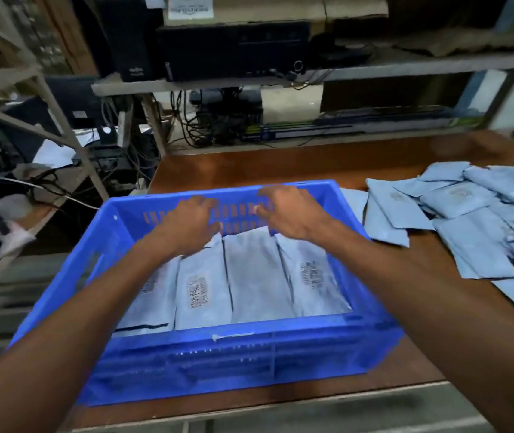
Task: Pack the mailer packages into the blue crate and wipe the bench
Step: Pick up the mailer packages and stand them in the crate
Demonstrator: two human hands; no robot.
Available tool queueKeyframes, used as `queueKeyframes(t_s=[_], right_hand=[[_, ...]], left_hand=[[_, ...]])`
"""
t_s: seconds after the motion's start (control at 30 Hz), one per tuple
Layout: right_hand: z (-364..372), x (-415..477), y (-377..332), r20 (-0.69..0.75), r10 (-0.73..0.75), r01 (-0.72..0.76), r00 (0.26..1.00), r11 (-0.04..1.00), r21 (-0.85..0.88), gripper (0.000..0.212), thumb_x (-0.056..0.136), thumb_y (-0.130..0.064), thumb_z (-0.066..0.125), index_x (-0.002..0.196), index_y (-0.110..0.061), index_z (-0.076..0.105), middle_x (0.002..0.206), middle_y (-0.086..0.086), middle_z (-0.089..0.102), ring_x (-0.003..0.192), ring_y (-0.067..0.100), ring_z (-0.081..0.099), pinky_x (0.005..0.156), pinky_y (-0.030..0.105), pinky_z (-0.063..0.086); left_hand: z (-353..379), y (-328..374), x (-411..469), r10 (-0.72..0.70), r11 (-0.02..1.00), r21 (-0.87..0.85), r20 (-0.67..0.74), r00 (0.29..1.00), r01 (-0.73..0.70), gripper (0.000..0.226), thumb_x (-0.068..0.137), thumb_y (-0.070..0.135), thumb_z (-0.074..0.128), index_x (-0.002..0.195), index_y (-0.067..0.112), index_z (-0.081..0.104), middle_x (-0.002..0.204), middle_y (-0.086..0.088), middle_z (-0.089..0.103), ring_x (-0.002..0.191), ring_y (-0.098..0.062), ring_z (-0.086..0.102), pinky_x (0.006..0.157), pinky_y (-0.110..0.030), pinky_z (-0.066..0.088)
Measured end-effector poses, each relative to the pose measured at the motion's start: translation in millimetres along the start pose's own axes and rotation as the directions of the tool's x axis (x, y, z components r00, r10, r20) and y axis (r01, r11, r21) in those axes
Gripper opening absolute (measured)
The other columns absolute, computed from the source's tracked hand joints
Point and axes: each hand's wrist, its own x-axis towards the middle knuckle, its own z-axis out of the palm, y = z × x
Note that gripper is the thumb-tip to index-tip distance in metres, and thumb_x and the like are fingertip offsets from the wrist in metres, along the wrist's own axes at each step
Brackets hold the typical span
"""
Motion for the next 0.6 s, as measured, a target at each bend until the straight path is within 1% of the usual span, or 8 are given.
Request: queueKeyframes(t_s=[0.07,0.13,0.27,0.37,0.43,0.47,0.53,0.6], right_hand=[[-37.7,-5.2,31.8,-0.168,0.024,-0.022,0.985,1.000,0.010,0.036,0.093,-0.036,0.052,0.125,-0.022,0.058,0.123,0.006,0.066,0.114,0.030,0.060,0.094,0.042,0.048],[-63.7,-19.2,74.4,-0.262,0.107,-0.097,0.959,0.994,0.050,0.033,0.088,-0.033,0.052,0.120,-0.025,0.061,0.116,0.003,0.070,0.108,0.030,0.063,0.091,0.041,0.051],[-77.1,-58.0,182.7,-0.244,0.313,-0.296,0.918,0.950,0.104,0.038,0.079,-0.035,0.048,0.112,-0.027,0.064,0.108,0.007,0.072,0.101,0.034,0.065,0.085,0.043,0.055],[-63.7,-86.5,266.0,-0.145,0.457,-0.449,0.877,0.889,0.084,0.041,0.079,-0.031,0.047,0.115,-0.025,0.065,0.112,0.012,0.070,0.100,0.036,0.063,0.084,0.042,0.055],[-47.2,-99.6,312.8,-0.043,0.490,-0.485,0.871,0.870,0.085,0.045,0.076,-0.029,0.048,0.118,-0.021,0.063,0.117,0.014,0.068,0.104,0.038,0.062,0.087,0.041,0.053],[-37.7,-104.4,332.2,0.007,0.499,-0.498,0.866,0.862,0.093,0.048,0.075,-0.030,0.048,0.120,-0.022,0.062,0.119,0.013,0.067,0.106,0.037,0.061,0.089,0.041,0.052],[-21.2,-109.7,361.4,0.078,0.495,-0.501,0.865,0.856,0.128,0.046,0.079,-0.029,0.052,0.124,-0.022,0.058,0.122,0.011,0.065,0.109,0.034,0.060,0.091,0.040,0.051],[-4.2,-105.4,383.2,0.111,0.444,-0.457,0.889,0.875,0.158,0.043,0.086,-0.020,0.056,0.129,-0.017,0.055,0.125,0.012,0.062,0.114,0.033,0.058,0.094,0.041,0.049]], left_hand=[[-8.0,54.6,18.6,0.141,0.987,-0.061,-0.151,0.978,-0.152,0.052,0.093,0.036,0.059,0.140,0.016,0.048,0.139,-0.013,0.049,0.125,-0.035,0.048,0.104,-0.048,0.041],[-8.2,113.9,36.0,0.268,0.955,-0.072,-0.217,0.939,-0.289,0.052,0.090,0.042,0.055,0.137,0.020,0.050,0.137,-0.009,0.053,0.123,-0.032,0.050,0.103,-0.048,0.042],[10.3,228.0,69.7,0.385,0.907,-0.091,-0.217,0.897,-0.411,0.048,0.092,0.037,0.056,0.136,0.019,0.050,0.137,-0.010,0.053,0.121,-0.034,0.050,0.102,-0.047,0.043],[32.6,300.1,100.6,0.403,0.905,-0.098,-0.110,0.909,-0.413,0.050,0.094,0.035,0.055,0.139,0.017,0.049,0.141,-0.010,0.050,0.128,-0.032,0.047,0.105,-0.042,0.040],[52.8,334.7,127.6,0.340,0.939,-0.078,0.057,0.939,-0.336,0.057,0.094,0.034,0.054,0.146,0.016,0.041,0.150,-0.011,0.042,0.136,-0.031,0.040,0.110,-0.040,0.036],[64.3,346.8,141.1,0.273,0.962,-0.044,0.166,0.947,-0.270,0.061,0.095,0.034,0.052,0.150,0.016,0.034,0.154,-0.012,0.036,0.140,-0.032,0.036,0.112,-0.041,0.034],[92.3,357.4,163.3,0.079,0.995,0.031,0.348,0.934,-0.096,0.066,0.097,0.035,0.047,0.154,0.017,0.020,0.159,-0.015,0.024,0.144,-0.036,0.029,0.114,-0.045,0.030],[123.2,355.0,174.6,-0.107,0.992,0.110,0.423,0.900,0.066,0.071,0.097,0.036,0.047,0.155,0.018,0.011,0.160,-0.017,0.016,0.145,-0.040,0.022,0.116,-0.049,0.026]])
